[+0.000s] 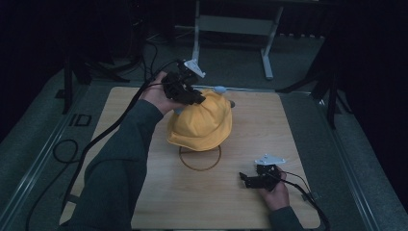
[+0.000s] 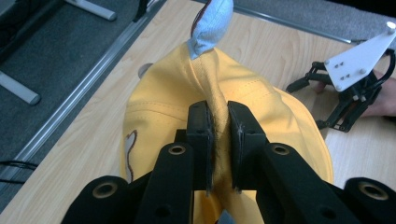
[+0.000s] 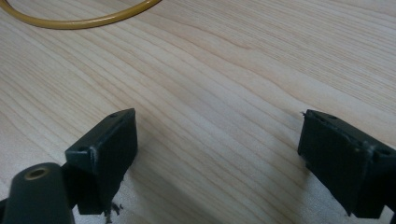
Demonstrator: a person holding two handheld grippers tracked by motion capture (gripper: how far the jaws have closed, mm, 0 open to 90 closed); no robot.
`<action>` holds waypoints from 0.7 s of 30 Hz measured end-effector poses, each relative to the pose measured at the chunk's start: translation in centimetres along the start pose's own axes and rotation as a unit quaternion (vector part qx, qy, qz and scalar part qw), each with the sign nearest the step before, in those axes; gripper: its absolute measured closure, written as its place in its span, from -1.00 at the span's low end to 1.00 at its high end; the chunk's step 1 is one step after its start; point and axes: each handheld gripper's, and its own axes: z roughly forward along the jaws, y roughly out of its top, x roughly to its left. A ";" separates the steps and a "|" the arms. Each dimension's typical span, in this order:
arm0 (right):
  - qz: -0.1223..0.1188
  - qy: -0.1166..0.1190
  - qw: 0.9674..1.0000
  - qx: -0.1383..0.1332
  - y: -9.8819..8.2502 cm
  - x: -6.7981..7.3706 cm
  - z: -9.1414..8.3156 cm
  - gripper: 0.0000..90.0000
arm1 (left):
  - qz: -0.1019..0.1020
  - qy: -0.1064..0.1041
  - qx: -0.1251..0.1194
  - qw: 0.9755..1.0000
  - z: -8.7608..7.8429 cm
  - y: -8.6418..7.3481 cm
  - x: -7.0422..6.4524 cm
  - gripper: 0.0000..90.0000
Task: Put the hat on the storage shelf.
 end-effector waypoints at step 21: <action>0.000 0.000 1.000 0.000 0.0 0.0 0.0 -0.74 | -0.038 0.009 -0.035 0.999 -0.8 -0.1 0.2 -0.09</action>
